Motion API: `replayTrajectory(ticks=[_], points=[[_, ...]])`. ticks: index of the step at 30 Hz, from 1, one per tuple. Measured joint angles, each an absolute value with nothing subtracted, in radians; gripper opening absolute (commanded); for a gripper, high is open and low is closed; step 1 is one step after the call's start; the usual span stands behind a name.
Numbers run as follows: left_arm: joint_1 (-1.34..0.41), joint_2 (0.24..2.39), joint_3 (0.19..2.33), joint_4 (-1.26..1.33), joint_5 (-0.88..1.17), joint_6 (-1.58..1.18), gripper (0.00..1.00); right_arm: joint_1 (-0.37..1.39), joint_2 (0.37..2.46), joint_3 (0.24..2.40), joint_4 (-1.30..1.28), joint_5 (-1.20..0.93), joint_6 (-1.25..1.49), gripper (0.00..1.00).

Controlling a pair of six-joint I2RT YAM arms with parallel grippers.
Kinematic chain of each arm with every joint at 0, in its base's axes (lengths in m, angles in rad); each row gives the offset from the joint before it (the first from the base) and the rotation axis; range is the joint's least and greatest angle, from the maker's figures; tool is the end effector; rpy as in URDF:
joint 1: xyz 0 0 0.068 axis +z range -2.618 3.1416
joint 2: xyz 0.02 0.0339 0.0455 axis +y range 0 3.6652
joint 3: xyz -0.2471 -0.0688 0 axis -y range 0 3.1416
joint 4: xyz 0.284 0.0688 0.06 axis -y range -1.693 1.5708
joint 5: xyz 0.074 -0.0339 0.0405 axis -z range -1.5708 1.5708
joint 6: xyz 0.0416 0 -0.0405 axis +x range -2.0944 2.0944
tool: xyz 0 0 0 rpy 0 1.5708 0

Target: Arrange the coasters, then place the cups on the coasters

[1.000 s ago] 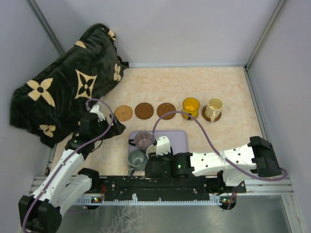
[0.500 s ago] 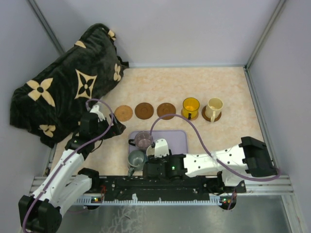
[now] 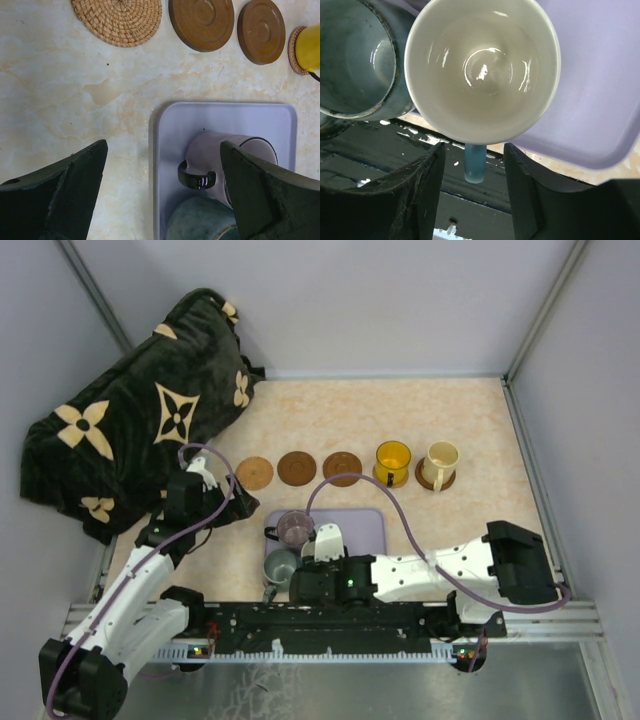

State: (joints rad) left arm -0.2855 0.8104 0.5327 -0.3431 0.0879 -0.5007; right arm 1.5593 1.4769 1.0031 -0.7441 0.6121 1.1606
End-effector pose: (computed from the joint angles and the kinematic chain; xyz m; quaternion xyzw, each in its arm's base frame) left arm 0.2227 -0.0692 0.2052 -0.0754 0.8855 -0.2111 0.4071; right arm 0.0275 0.3140 0.1819 -0.1341 0.9306 0.1016 0.3251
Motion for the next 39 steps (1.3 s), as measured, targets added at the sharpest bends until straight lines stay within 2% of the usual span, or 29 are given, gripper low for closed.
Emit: replayTrajectory(ticks=[4,12,17,21,30,39], points=[[-0.286,0.811,0.529,-0.342,0.088,-0.501,1.0,1.559,1.501,1.003,-0.741,0.612,1.161,0.47],[-0.286,0.811,0.528,-0.342,0.088,-0.501,1.0,1.559,1.522,1.003,-0.745,0.624,1.165,0.34],[-0.286,0.81,0.527,-0.342,0.088,-0.501,1.0,1.559,1.522,1.003,-0.753,0.637,1.184,0.21],[-0.286,0.81,0.526,-0.342,0.088,-0.501,1.0,1.559,1.522,1.003,-0.759,0.644,1.199,0.0],[-0.286,0.81,0.523,-0.342,0.088,-0.502,1.0,1.559,1.522,1.002,-0.794,0.67,1.243,0.0],[-0.286,0.811,0.523,-0.342,0.088,-0.502,1.0,1.57,1.535,1.021,-0.931,0.788,1.3,0.0]])
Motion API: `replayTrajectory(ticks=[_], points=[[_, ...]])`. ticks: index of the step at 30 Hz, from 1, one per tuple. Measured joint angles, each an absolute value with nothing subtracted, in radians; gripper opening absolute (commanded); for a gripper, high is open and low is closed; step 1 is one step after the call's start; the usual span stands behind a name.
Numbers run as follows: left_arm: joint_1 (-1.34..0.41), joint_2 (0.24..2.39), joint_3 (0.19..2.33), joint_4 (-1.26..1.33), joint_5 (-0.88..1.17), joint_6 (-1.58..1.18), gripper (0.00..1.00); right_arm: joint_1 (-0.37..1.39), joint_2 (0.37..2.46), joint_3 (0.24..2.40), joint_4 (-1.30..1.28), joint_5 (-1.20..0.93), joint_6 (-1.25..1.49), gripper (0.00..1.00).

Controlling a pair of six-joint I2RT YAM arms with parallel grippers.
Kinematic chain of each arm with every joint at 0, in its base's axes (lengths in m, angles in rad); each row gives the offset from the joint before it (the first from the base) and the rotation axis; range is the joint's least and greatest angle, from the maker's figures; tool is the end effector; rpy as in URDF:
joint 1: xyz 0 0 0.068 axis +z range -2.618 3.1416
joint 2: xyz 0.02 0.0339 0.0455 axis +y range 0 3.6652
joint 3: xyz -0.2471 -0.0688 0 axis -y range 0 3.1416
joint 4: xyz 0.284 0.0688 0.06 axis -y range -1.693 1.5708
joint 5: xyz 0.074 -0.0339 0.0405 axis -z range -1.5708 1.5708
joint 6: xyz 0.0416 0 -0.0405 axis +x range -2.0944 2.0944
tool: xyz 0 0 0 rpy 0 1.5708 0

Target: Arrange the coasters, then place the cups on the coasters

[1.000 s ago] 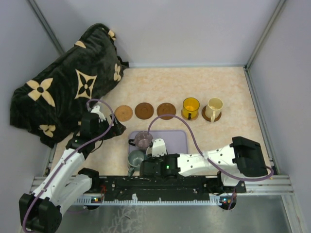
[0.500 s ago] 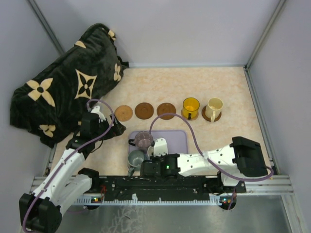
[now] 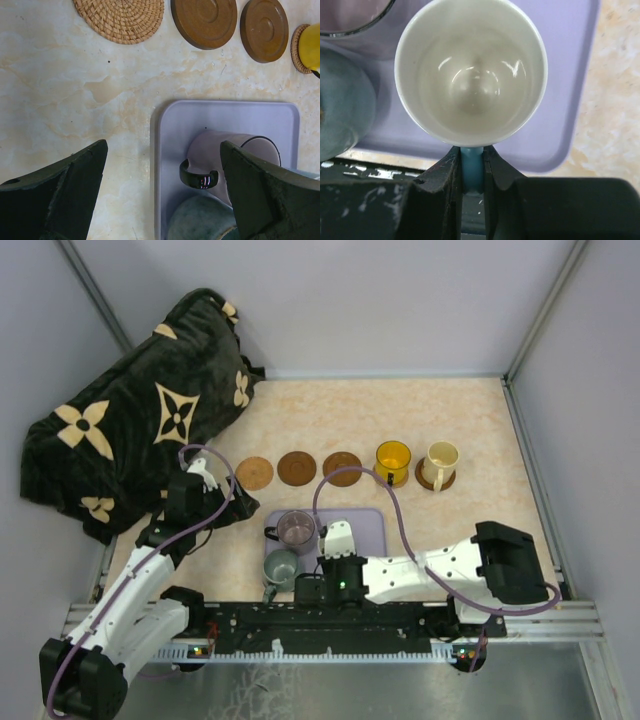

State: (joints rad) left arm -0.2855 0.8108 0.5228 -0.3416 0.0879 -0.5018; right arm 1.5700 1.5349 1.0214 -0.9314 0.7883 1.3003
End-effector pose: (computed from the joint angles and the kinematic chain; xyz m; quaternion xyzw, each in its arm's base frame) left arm 0.2220 -0.0690 0.2015 -0.0763 0.8874 -0.2099 0.4033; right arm 0.0297 0.3009 0.1707 -0.0999 0.9164 0.0057 0.3876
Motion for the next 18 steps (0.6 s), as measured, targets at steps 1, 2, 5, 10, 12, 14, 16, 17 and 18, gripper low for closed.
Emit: replayTrajectory(ticks=[1,2,5,10,12,14,16,17,18], points=[[-0.286,0.811,0.523,-0.341,0.088,-0.502,1.0,1.57,1.535,1.026,-0.941,0.805,1.301,0.0],[-0.286,0.812,0.523,-0.341,0.088,-0.502,1.0,1.57,1.535,1.034,-0.953,0.826,1.3,0.0],[-0.286,0.813,0.523,-0.341,0.088,-0.502,1.0,1.568,1.534,1.048,-0.966,0.883,1.286,0.0],[-0.286,0.817,0.523,-0.337,0.088,-0.502,1.0,1.527,1.472,1.04,-0.919,0.948,1.189,0.0],[-0.286,0.819,0.523,-0.336,0.088,-0.502,1.0,1.489,1.422,1.019,-0.857,0.963,1.127,0.0],[-0.286,0.823,0.523,-0.336,0.088,-0.502,1.0,1.434,1.358,0.974,-0.77,0.974,1.043,0.0],[-0.286,0.829,0.523,-0.335,0.088,-0.503,1.0,1.366,1.299,0.923,-0.669,0.974,0.945,0.0],[-0.286,0.832,0.523,-0.334,0.088,-0.503,1.0,1.336,1.278,0.9,-0.623,0.973,0.9,0.0],[-0.286,0.835,0.523,-0.332,0.088,-0.505,1.0,1.3,1.257,0.872,-0.564,0.969,0.847,0.0]])
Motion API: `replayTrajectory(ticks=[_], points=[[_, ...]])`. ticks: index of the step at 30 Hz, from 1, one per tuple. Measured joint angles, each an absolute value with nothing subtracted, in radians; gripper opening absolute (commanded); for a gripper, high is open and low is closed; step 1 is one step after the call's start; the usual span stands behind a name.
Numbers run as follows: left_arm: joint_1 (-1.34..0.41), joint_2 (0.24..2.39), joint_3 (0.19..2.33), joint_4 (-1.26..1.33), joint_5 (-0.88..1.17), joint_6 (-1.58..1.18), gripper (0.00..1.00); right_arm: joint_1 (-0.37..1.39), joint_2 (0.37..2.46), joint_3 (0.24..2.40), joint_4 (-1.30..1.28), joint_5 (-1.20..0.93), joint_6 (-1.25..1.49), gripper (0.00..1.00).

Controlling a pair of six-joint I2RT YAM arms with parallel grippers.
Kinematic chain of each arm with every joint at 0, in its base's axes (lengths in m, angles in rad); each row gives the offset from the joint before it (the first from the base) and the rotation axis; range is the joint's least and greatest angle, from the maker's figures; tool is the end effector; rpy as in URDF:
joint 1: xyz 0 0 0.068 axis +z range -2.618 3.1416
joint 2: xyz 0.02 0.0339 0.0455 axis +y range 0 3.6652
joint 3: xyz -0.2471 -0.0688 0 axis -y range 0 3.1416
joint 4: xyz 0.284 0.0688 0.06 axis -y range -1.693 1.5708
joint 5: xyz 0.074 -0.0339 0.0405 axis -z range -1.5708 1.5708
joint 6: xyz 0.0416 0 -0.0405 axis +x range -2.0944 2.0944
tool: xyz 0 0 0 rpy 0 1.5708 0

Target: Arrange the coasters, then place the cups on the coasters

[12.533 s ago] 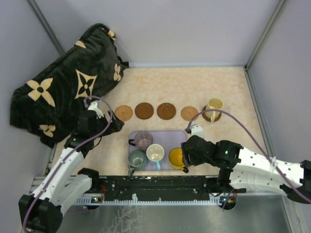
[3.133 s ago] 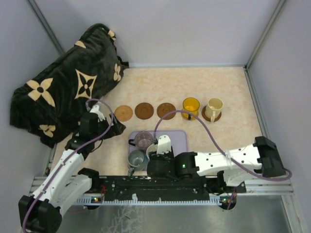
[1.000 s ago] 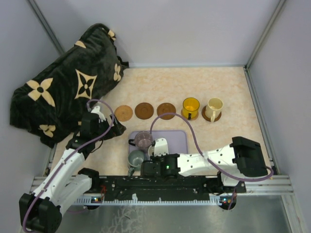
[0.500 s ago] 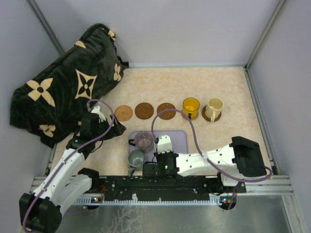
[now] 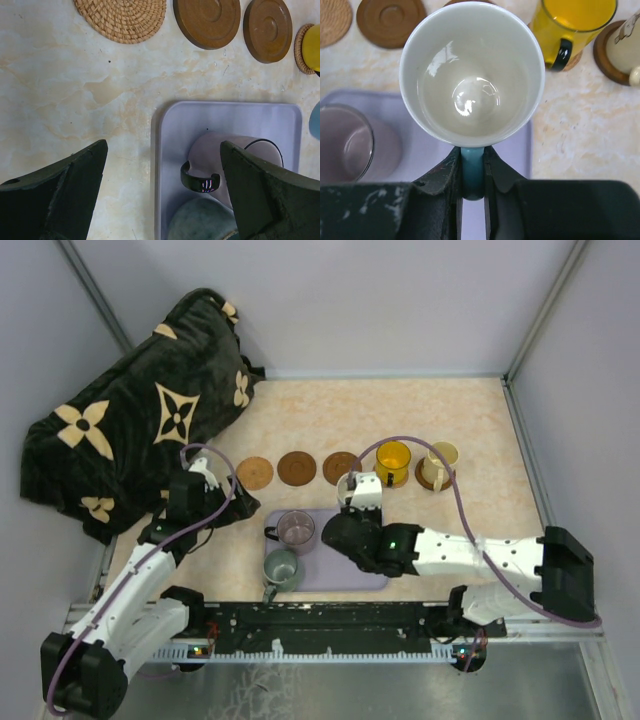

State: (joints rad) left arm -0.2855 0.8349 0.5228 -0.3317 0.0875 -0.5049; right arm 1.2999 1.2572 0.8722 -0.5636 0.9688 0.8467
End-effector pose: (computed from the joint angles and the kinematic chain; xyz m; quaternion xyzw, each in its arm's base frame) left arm 0.2246 -0.0697 0.1973 -0.0784 0.8904 -0.2081 0.3972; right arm 0.1097 0.2668 0.2182 -0.0504 0.8530 0.0265 0.5189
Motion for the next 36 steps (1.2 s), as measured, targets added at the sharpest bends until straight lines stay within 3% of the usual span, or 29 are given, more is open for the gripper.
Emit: replayTrajectory(ticks=[9,16,36], points=[[-0.286,0.879,0.523,-0.295,0.083,-0.509,1.0,1.1,1.221,0.805,-0.239,0.904,0.513,0.0],[-0.286,0.927,0.526,-0.257,0.082,-0.517,1.0,1.023,1.317,0.828,-0.097,0.846,0.391,0.0],[-0.286,0.978,0.544,-0.231,0.107,-0.514,0.99,0.907,1.737,1.183,-0.136,0.794,0.5,0.0]])
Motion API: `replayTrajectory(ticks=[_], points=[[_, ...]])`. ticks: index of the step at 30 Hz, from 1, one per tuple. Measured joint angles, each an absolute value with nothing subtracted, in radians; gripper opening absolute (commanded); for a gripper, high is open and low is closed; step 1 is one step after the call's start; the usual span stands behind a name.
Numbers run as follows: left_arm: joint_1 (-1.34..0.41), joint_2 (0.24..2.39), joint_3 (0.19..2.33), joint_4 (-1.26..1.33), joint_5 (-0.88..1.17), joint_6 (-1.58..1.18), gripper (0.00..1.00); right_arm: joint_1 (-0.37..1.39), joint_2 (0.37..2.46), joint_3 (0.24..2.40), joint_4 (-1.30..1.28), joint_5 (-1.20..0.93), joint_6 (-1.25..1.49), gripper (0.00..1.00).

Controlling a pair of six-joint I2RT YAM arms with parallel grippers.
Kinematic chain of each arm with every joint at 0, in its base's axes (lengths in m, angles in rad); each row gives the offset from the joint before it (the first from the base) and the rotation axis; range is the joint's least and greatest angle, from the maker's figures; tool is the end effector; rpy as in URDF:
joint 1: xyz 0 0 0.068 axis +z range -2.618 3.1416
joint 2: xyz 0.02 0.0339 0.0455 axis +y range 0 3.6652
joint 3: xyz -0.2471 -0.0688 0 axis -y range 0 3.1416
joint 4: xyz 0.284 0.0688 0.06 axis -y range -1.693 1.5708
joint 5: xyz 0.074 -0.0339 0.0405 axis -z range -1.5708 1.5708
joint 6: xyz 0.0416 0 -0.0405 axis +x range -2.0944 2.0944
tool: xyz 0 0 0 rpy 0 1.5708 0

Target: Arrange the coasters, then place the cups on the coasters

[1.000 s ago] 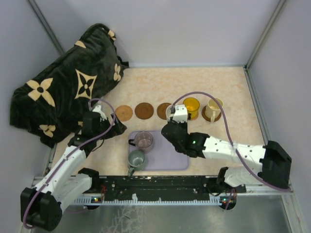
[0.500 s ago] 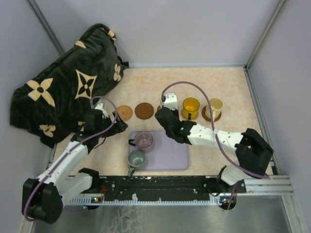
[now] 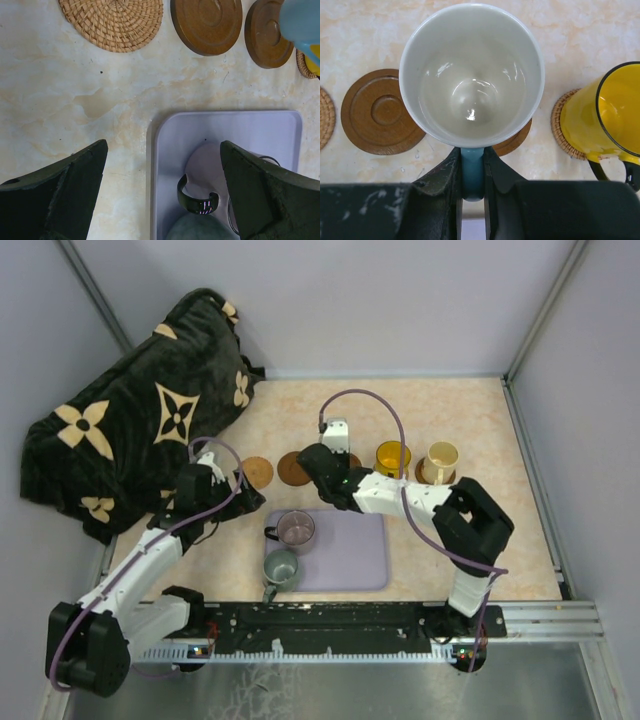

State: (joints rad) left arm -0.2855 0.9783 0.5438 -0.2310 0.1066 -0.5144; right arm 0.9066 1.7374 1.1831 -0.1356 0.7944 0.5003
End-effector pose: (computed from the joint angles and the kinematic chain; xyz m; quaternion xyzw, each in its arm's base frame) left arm 0.2440 -0.0762 0.1821 -0.0794 0.8948 -0.2142 0.3836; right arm 0.2783 0.3074 0.1931 -0.0068 0.8503 -0.0125 0.5262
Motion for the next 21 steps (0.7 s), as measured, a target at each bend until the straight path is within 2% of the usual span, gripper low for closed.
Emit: replayTrajectory(ticks=[9,21], points=[[-0.286,1.003,0.544,-0.229,0.125,-0.511,0.99,0.906,1.774,1.222,-0.234,0.796,0.579,0.0],[-0.286,1.006,0.544,-0.222,0.125,-0.504,0.99,0.883,1.774,1.201,-0.198,0.779,0.586,0.0]])
